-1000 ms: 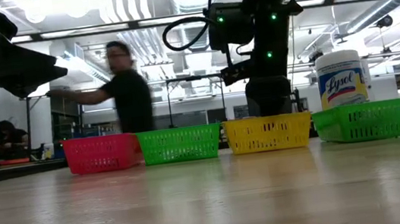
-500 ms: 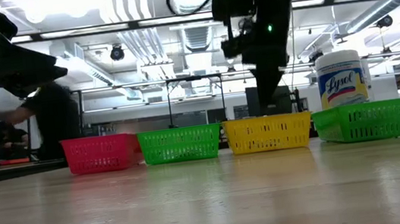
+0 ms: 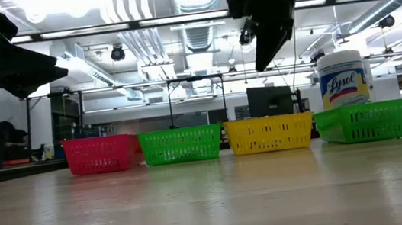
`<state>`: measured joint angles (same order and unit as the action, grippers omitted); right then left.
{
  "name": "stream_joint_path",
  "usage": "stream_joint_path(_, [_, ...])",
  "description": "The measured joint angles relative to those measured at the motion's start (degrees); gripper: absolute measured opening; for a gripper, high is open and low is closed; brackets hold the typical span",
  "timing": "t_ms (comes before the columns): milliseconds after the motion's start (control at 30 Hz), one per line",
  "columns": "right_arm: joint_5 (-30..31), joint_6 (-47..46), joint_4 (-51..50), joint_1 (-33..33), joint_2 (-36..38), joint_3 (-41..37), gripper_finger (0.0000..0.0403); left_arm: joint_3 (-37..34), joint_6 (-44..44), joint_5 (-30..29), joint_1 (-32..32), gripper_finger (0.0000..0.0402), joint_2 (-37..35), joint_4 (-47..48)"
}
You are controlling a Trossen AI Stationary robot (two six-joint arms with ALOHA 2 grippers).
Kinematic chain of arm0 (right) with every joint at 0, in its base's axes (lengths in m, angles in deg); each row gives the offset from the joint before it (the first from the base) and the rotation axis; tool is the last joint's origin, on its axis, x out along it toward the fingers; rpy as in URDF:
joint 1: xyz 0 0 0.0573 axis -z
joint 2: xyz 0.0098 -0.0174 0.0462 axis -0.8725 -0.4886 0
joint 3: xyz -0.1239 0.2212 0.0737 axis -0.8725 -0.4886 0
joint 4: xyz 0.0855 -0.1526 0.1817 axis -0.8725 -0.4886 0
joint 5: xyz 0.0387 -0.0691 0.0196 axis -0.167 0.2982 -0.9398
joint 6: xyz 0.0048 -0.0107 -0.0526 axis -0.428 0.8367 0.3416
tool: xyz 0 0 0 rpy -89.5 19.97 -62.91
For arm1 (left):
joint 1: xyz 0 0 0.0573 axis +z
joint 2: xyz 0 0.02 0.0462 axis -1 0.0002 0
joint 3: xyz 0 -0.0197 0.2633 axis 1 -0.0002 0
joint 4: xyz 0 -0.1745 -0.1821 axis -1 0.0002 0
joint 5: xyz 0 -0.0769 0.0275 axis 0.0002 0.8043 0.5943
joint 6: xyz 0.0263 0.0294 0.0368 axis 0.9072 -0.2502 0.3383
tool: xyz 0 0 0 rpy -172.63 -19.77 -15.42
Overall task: Pick & Place First Aid Supplies
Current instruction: Put the orange ointment pack into the yellow bin
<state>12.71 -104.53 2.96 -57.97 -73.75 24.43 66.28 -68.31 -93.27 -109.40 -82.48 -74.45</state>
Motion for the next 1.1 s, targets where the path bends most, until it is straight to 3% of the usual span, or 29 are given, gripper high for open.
stream_joint_path(667, [-0.3,-3.4,-0.4,-9.4,7.2,-0.1,0.0054,0.0,0.1,0.0,0.0,0.0188,0.0,0.0])
stream_joint_path(1100, [-2.6,-7.3,-8.6,-15.2,7.3,-0.2,0.0054,0.0,0.1,0.0,0.0,0.0188,0.0,0.0])
